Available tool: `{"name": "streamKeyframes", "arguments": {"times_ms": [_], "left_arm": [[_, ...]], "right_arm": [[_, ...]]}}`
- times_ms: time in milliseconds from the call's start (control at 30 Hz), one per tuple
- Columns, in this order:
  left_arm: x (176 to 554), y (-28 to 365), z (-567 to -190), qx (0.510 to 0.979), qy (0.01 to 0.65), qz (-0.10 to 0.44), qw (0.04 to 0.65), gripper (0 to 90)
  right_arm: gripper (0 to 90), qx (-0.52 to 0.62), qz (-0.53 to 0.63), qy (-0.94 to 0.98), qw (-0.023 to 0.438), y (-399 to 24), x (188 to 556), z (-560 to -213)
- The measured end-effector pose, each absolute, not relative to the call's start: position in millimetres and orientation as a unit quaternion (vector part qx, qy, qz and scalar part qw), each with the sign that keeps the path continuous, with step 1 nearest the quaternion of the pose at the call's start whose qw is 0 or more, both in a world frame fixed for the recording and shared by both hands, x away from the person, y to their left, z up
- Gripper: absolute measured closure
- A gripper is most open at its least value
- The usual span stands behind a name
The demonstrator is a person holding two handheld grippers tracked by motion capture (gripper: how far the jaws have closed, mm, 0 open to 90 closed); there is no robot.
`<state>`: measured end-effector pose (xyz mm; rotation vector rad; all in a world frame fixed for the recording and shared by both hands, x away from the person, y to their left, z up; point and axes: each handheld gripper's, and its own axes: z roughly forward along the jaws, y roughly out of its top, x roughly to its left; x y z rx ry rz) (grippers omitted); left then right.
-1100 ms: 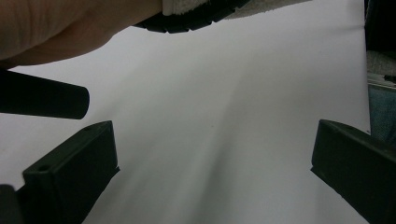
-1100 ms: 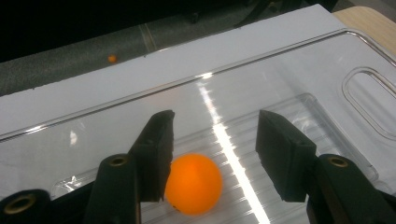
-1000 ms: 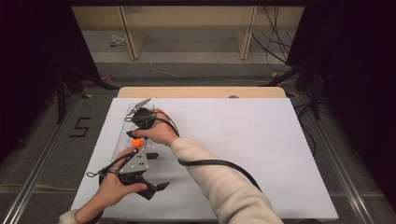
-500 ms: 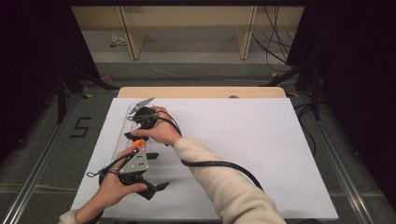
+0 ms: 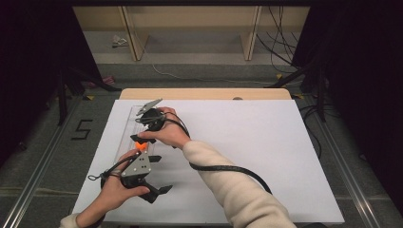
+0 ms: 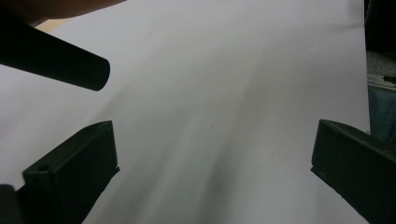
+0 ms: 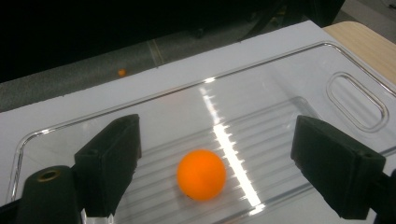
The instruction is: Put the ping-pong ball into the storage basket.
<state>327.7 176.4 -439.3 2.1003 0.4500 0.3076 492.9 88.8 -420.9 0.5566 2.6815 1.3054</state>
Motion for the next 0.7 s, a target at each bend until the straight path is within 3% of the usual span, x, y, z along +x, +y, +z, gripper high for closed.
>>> {"name": "streamKeyframes", "arguments": {"times_ms": [700], "left_arm": [[328, 177, -439, 0.855, 0.184, 0.126, 0.468, 0.0]], "right_arm": [[16.4, 0.201, 0.433, 0.876, 0.063, 58, 493, -414]]}}
